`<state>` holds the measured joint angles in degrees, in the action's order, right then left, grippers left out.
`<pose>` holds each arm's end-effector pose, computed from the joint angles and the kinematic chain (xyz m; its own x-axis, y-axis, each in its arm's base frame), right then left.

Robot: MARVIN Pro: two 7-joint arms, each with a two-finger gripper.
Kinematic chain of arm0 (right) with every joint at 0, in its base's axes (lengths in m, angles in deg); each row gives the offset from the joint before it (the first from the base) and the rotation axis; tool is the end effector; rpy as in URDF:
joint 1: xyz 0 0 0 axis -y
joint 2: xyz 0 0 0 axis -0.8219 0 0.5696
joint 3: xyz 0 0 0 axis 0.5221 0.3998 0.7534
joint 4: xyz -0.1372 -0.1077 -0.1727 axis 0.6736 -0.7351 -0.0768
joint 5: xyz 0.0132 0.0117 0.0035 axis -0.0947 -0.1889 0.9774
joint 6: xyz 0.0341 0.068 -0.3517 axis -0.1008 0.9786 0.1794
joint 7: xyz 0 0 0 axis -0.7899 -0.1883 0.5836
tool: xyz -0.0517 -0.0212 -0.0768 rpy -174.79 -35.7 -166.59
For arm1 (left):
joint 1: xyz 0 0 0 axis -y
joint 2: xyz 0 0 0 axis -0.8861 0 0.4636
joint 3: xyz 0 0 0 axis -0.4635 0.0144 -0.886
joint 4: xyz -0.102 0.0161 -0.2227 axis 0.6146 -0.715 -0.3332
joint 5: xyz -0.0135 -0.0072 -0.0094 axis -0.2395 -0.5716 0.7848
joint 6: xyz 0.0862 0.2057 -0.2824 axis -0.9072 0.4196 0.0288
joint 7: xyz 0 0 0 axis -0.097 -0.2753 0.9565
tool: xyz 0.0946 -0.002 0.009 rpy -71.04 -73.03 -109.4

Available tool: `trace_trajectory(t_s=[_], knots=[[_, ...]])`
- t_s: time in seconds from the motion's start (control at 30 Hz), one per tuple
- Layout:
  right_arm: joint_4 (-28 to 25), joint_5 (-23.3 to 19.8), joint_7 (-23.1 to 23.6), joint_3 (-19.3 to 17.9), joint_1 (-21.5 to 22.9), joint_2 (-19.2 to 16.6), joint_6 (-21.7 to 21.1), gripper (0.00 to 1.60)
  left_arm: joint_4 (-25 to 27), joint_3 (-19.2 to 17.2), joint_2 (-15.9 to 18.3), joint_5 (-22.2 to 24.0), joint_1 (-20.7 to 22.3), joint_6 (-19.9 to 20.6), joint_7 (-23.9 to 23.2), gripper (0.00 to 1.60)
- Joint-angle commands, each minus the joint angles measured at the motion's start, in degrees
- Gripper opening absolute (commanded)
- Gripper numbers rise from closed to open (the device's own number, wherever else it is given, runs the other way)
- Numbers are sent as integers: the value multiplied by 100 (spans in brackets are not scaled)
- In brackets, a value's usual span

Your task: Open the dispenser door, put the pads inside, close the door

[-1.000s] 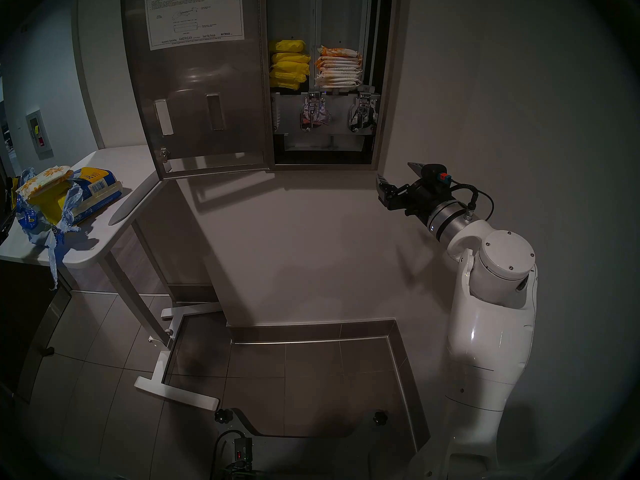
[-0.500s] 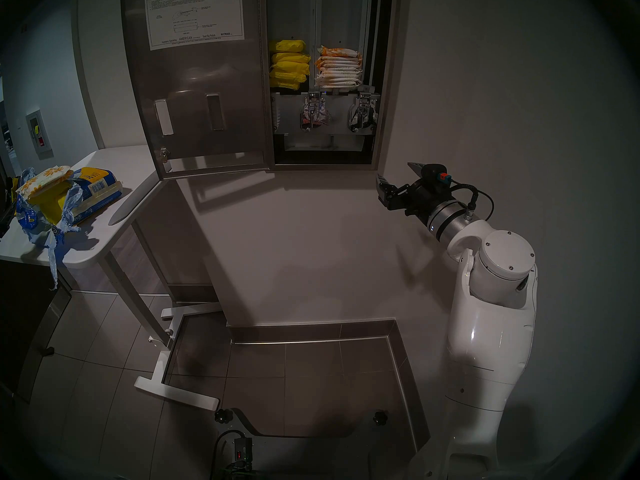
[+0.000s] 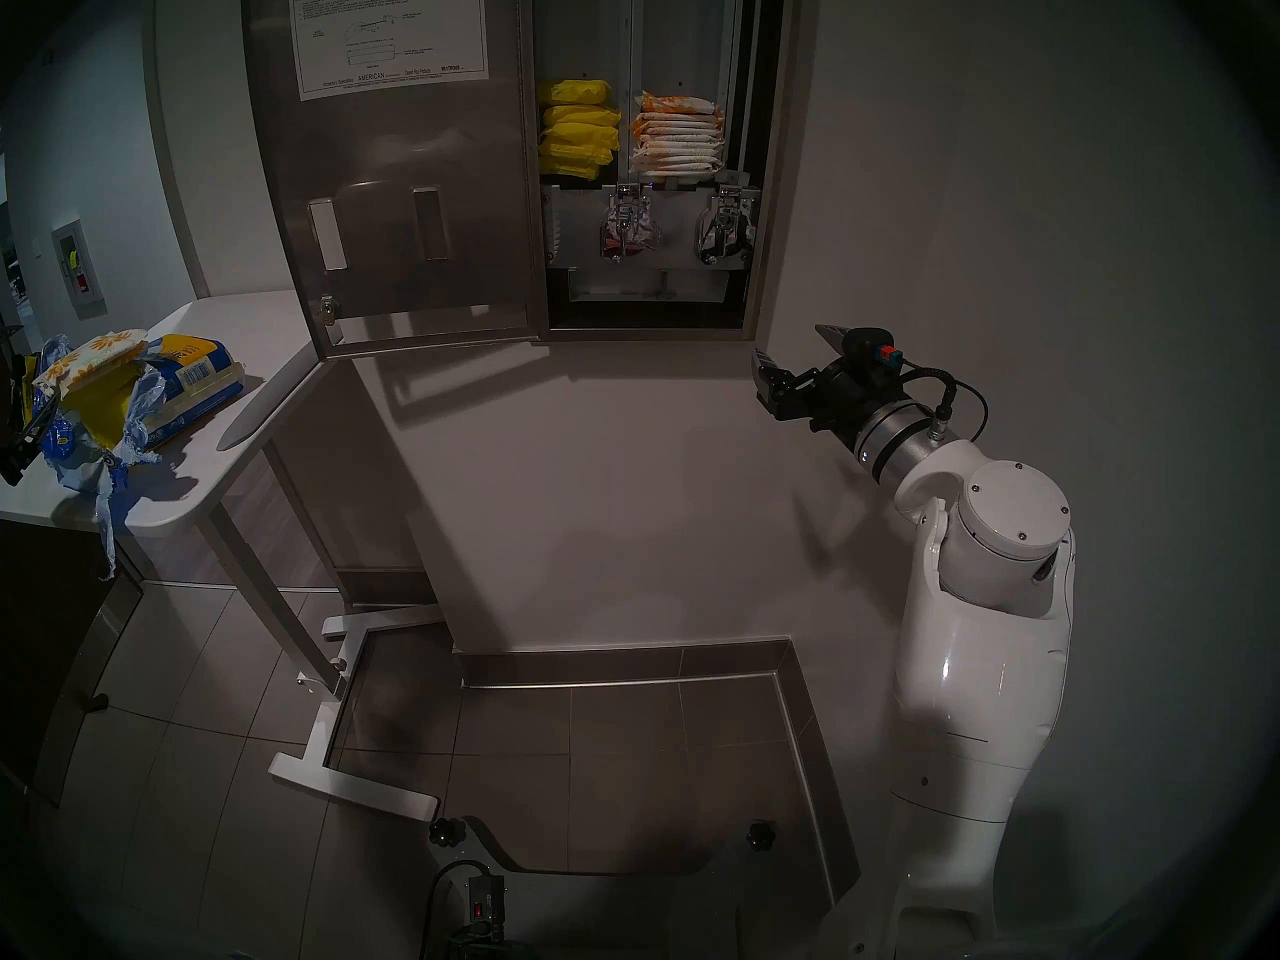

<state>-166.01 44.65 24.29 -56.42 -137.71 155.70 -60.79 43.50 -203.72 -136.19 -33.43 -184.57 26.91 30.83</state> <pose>0.4349 -0.0893 -0.0594 -0.1771 0.1685 0.9697 0.3076 -0.9264 0.2172 0.2541 0.3863 0.0035 -0.2058 -0.9712 0.1200 0.0932 -0.1415 -0.9855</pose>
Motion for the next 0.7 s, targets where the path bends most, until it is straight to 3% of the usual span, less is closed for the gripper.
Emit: trace_trajectory(t_s=[0.0,0.67], knots=[[-189,-28,0,4,121,-18,37,160,127,-84,61,-23,137,63,111,160],[-188,-33,-4,7,119,-23,37,160,669,-374,-365,233,-80,151,-164,160]])
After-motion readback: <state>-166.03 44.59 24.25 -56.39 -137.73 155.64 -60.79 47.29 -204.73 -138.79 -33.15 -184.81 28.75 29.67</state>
